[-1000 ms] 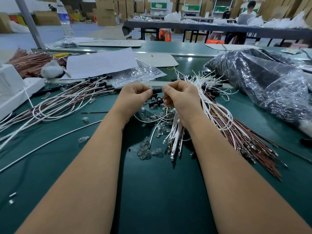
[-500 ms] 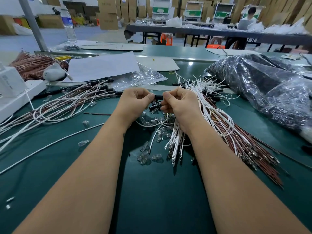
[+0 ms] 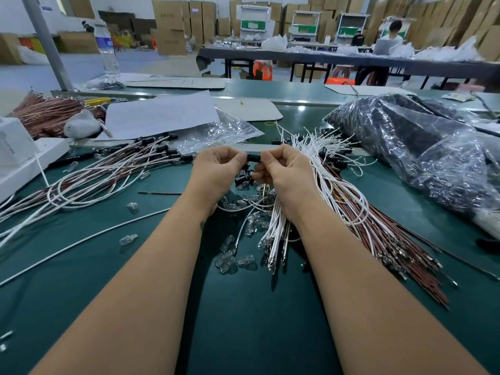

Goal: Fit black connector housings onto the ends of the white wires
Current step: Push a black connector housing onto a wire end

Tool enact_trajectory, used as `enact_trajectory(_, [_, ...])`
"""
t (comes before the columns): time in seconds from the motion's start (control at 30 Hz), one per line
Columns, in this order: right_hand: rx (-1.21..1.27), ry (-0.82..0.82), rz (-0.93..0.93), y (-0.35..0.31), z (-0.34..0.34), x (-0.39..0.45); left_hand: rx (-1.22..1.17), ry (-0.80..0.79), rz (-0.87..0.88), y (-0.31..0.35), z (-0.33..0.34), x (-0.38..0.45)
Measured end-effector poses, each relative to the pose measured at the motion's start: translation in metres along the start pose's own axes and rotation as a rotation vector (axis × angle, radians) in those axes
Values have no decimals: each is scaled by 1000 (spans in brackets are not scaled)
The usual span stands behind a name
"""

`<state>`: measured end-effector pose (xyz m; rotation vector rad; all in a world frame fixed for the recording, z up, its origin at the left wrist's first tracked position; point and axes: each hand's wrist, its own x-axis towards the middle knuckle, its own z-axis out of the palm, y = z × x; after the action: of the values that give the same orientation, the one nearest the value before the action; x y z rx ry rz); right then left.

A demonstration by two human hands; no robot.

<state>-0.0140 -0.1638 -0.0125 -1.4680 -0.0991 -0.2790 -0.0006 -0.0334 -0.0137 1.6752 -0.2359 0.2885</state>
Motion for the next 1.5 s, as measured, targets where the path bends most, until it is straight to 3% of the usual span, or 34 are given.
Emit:
enact_trajectory(0.3, [52,5,108,-3,-2,1,58,-12,43,-1,-2,-2])
enact_trajectory(0.6, [28,-66,5,-4,-4,-3,6,-7,-12,5,1,-3])
enact_trajectory(0.7, [47,-11,-13,-1,2,-3,63,21,-2,6,2,-2])
enact_trajectory(0.87, [319,47,88,-1,11,0,109,90,-2,6,5,0])
enact_trajectory(1.1, [172,155,-85,-1,9,-2,180,51,72,10,10,0])
enact_trajectory(1.27, [207,101,-40,-5,6,0,208,37,130,11,6,0])
enact_trajectory(1.37, [118,60,-60,-5,6,0,284,11,183,12,1,1])
enact_trajectory(1.5, [98,215,-101,-4,0,2,615,-92,202,10,-18,4])
